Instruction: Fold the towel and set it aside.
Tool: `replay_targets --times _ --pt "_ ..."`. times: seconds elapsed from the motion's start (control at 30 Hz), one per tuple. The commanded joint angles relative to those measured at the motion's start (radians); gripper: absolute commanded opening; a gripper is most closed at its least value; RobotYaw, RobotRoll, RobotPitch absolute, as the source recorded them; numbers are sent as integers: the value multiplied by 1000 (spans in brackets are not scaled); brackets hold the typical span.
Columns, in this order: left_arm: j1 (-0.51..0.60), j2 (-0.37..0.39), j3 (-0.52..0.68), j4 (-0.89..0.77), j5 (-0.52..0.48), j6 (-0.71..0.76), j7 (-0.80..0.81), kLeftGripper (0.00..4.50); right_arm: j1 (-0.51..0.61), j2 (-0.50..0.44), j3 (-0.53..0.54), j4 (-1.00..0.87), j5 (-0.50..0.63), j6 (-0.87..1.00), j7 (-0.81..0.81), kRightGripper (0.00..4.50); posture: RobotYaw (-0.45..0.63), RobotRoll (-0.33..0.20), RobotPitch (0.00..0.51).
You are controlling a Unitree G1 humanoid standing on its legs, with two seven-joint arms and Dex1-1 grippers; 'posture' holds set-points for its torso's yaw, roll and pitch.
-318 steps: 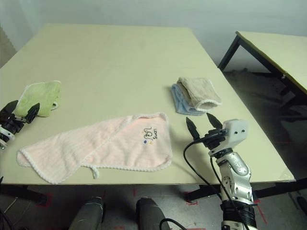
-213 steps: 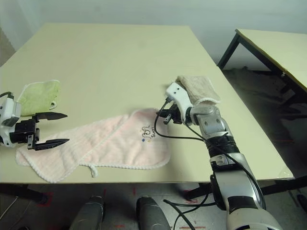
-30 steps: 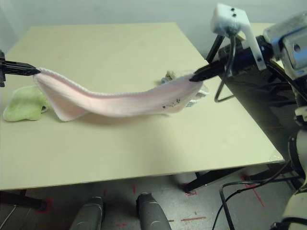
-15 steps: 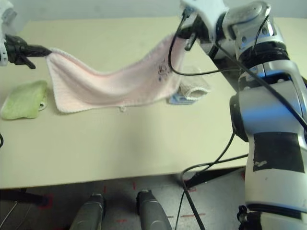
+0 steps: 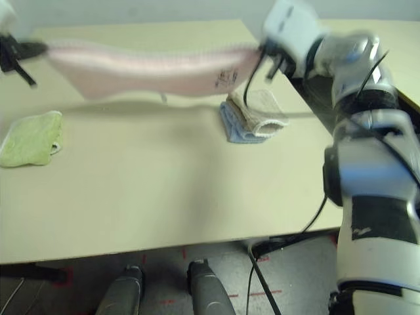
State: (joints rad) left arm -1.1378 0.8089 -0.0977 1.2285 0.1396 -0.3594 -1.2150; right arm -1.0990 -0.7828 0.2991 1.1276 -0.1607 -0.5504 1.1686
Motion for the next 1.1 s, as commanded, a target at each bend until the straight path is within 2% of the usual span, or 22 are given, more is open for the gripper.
replay_targets --times 0.03,0.17,0.37,0.43,0.53,0.7,0.87,1.0,1.1 --pt "148 6 8 -156 -77 -13 -189 53 218 -70 8 -304 74 -64 167 0 25 0 157" --pt "343 38 25 -384 -169 75 -310 53 469 -156 -24 -625 165 -36 243 0 32 0 164" --pt "567 133 50 -694 -334 239 -397 53 649 -237 -86 -807 277 -34 265 0 37 0 163" --pt "617 178 54 -745 -393 258 -399 53 660 -253 -108 -785 292 -75 274 0 34 0 161" --pt "648 238 46 -741 -430 224 -399 53 643 -266 -125 -716 290 -122 284 0 35 0 154" --pt "580 298 29 -581 -403 120 -399 53 572 -277 -125 -571 225 -181 270 0 30 0 148" --pt "570 321 -1 -517 -401 56 -399 53 563 -287 -121 -527 218 -197 288 0 22 0 146" --pt "607 316 -3 -553 -420 52 -399 53 584 -286 -124 -551 238 -173 299 0 22 0 146" --pt "659 309 9 -614 -439 77 -399 53 634 -292 -127 -626 297 -137 339 0 23 0 147"
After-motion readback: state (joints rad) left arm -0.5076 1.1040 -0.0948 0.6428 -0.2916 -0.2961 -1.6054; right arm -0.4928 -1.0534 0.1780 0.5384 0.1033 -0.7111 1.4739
